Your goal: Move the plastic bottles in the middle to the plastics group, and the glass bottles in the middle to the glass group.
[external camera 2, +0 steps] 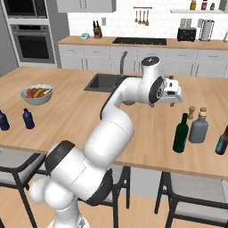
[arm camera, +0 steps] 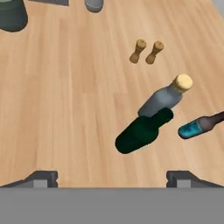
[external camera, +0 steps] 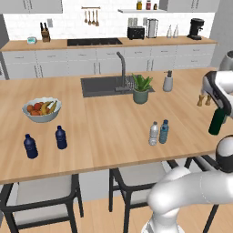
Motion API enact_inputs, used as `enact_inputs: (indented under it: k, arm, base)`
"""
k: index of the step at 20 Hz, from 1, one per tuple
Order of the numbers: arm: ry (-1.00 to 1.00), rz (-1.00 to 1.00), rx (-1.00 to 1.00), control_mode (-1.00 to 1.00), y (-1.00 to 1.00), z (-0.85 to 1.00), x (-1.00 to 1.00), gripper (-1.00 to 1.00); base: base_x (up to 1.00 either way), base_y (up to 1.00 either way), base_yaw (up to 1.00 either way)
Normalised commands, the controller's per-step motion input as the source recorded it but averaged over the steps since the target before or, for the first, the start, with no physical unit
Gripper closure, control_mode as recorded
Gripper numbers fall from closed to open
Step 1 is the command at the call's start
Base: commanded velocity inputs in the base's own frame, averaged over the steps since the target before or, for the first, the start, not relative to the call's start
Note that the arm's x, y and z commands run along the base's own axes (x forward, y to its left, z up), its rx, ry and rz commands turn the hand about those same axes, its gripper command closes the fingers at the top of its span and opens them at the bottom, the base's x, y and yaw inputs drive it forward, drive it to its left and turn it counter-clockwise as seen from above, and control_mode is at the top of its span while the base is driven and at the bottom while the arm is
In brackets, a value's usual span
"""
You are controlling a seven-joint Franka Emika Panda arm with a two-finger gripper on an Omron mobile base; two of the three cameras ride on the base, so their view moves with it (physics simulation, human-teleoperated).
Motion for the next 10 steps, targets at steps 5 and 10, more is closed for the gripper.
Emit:
enact_inputs:
  k: [5,10]
  arm:
    - [-0.04,0.2,-0.03,-1.0,0.99,-0.1,-0.31,-1.0]
    - [-0.11,0.09,0.05,-1.0,0.85,-0.21,-0.21,-1.0]
  base:
    - [0.0,0.0,0.0]
    - [0.0,0.0,0.0]
